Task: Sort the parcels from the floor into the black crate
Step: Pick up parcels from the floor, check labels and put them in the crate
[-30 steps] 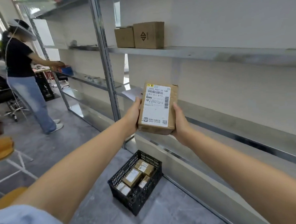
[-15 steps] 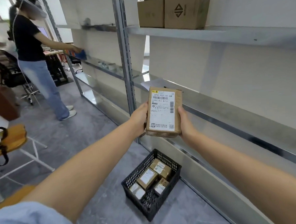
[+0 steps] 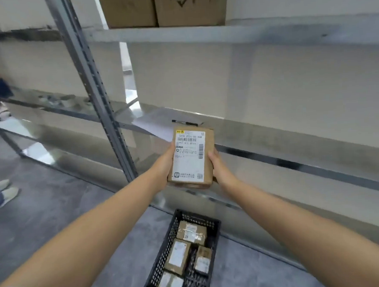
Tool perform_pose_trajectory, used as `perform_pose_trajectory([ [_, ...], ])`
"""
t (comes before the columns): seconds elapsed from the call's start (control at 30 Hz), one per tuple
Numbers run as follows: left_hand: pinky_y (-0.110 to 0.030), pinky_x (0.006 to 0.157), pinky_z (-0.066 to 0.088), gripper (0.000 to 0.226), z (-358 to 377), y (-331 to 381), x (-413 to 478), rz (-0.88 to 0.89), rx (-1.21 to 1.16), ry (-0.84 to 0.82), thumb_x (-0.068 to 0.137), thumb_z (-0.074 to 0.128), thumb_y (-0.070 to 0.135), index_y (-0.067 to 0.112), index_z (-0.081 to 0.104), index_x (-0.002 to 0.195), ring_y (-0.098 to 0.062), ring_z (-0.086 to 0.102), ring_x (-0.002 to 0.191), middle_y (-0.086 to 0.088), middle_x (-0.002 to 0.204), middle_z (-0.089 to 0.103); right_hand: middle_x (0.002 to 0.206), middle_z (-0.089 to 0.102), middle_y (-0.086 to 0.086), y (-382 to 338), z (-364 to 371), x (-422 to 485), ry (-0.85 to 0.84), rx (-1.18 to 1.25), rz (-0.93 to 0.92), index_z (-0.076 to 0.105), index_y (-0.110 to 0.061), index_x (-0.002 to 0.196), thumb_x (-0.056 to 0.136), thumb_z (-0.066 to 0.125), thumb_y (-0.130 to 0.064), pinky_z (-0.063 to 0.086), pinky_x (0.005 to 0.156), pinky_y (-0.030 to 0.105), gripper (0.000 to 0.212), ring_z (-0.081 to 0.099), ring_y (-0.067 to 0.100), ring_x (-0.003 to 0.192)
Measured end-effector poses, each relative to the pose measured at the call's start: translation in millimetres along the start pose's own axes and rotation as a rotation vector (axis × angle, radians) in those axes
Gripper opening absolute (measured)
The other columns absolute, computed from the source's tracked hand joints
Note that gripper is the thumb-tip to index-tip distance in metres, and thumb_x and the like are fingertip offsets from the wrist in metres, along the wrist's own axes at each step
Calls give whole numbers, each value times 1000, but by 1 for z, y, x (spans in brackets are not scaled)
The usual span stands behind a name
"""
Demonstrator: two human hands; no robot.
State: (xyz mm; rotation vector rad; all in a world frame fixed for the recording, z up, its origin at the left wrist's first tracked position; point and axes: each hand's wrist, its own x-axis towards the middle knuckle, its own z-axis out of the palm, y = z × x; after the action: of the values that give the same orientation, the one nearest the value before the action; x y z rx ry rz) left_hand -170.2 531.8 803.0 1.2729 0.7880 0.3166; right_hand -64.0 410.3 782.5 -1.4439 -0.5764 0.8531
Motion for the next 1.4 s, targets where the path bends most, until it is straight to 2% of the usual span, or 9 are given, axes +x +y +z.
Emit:
perform_pose_trajectory([
  [0.13, -38, 81, 57, 43, -18, -51, 44, -78, 44, -115, 97, 33, 50, 30, 45, 133, -16, 68, 97, 5, 111, 69, 110, 68, -7, 52, 11, 19, 161, -29, 167, 55, -37, 100, 99, 33, -39, 52, 67, 24, 22, 67, 10, 95],
  [0.23, -31, 63, 58, 43, -42, -107, 66, -177, 41, -179, 97, 43, 39, 28, 36, 137, -13, 68, 90, 7, 106, 67, 84, 71, -28, 117, 23, 17, 212, -17, 288, 56, -44, 97, 96, 36, -45, 51, 55, 16, 20, 68, -6, 76],
  [0.33, -37, 72, 57, 47, -53, -169, 87, -302, 47, -183, 97, 45, 36, 25, 33, 140, -21, 66, 97, -2, 116, 65, 83, 69, -32, 183, 31, 14, 254, 22, 404, 53, -48, 100, 98, 38, -40, 51, 53, 13, 17, 66, -11, 75],
  [0.53, -28, 58, 56, 49, -59, -328, 126, -457, 100, -211, 100, 38, 33, 35, 21, 146, -14, 64, 89, -3, 127, 60, 125, 62, -14, 340, 16, 17, 262, 55, 517, 36, -46, 136, 100, 34, -36, 52, 91, 40, 37, 61, 7, 110],
  [0.67, -35, 71, 54, 45, -72, -447, 161, -536, 152, -189, 101, 37, 33, 32, 25, 144, -16, 65, 90, 0, 114, 64, 123, 62, -14, 460, 14, 23, 250, 44, 565, 36, -48, 132, 101, 31, -30, 56, 72, 23, 36, 63, -2, 99],
  [0.93, -49, 102, 41, 50, -112, -669, 218, -726, 315, -217, 92, 47, 49, 19, 35, 130, -25, 57, 111, -7, 120, 62, 131, 55, -3, 683, 22, 27, 229, -39, 667, -8, -40, 148, 100, 38, -24, 56, 87, 35, 68, 63, 13, 104],
  [1.2, -43, 89, 53, 54, -106, -737, 231, -698, 306, -360, 91, 59, 30, 24, 35, 139, -24, 65, 102, -6, 121, 65, 131, 48, 4, 741, 37, 52, 303, -67, 866, -15, -28, 147, 95, 50, -26, 53, 79, 31, 83, 59, 21, 101],
  [1.3, -39, 88, 53, 53, -101, -746, 230, -662, 344, -330, 92, 57, 29, 19, 37, 140, -23, 63, 104, -7, 125, 62, 148, 32, 15, 743, 37, 62, 353, -194, 1009, -12, -18, 149, 99, 39, -26, 38, 104, 37, 72, 43, 33, 128],
  [1.4, -43, 101, 44, 58, -98, -756, 230, -615, 423, -291, 93, 55, 25, 18, 27, 143, -26, 57, 116, -7, 131, 57, 141, 44, 14, 749, 40, 62, 347, -173, 1034, -8, -22, 149, 99, 38, -25, 43, 102, 40, 68, 51, 32, 121],
])
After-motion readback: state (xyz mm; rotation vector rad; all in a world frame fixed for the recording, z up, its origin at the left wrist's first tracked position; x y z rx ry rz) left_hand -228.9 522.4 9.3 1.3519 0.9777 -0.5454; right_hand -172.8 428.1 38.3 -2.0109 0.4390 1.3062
